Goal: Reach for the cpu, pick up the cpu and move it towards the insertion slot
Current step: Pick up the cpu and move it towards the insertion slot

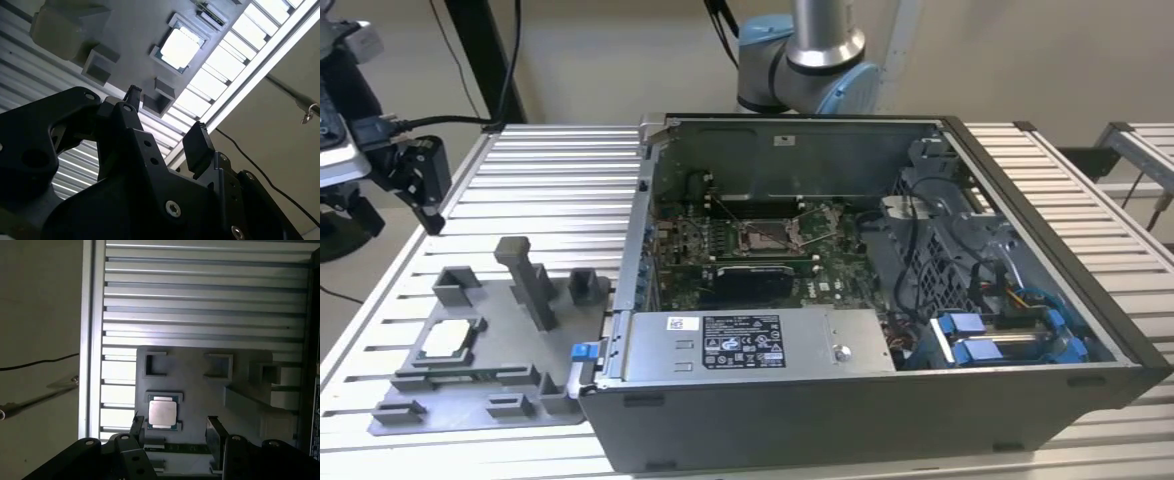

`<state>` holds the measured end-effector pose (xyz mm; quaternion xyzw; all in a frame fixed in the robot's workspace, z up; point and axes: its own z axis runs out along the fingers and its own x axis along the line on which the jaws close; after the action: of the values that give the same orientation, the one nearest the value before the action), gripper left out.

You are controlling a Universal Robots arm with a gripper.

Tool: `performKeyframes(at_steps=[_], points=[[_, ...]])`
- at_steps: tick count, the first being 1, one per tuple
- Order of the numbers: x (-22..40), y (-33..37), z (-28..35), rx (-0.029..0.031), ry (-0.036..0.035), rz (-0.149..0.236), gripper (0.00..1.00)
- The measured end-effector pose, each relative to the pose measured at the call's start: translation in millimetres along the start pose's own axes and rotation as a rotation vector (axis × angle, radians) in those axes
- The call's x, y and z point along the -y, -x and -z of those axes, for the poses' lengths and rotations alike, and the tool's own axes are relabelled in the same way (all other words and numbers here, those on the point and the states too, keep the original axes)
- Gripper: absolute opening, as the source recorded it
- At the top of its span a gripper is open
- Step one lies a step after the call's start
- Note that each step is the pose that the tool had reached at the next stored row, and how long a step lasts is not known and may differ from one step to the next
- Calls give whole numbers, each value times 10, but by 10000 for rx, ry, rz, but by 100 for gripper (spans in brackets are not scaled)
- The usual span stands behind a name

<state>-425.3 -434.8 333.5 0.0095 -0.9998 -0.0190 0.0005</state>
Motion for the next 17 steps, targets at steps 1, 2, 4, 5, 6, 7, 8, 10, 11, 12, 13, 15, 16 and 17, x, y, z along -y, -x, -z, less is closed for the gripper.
performKeyframes(at_steps=[1, 2, 4, 5, 6, 7, 8, 10, 11, 12, 13, 15, 16, 17], points=[[0, 0, -1, 1, 0, -1, 100], [0, 0, -1, 1, 0, -1, 100], [0, 0, -3, 1, 1, 0, 100], [0, 0, -6, 2, 1, 0, 100], [0, 0, -10, 4, 2, 0, 100], [0, 0, -14, 4, 2, 0, 100], [1, 0, -18, 1, 1, 0, 100], [1, 0, -27, 1, 0, 0, 100], [1, 0, -31, 1, 0, 0, 100], [1, 0, -35, 1, 0, 0, 100], [1, 0, -40, 2, 1, 0, 100], [2, 0, -49, 1, 1, 0, 100], [2, 0, -53, 1, 1, 0, 100], [2, 0, -58, 1, 0, 0, 100]])
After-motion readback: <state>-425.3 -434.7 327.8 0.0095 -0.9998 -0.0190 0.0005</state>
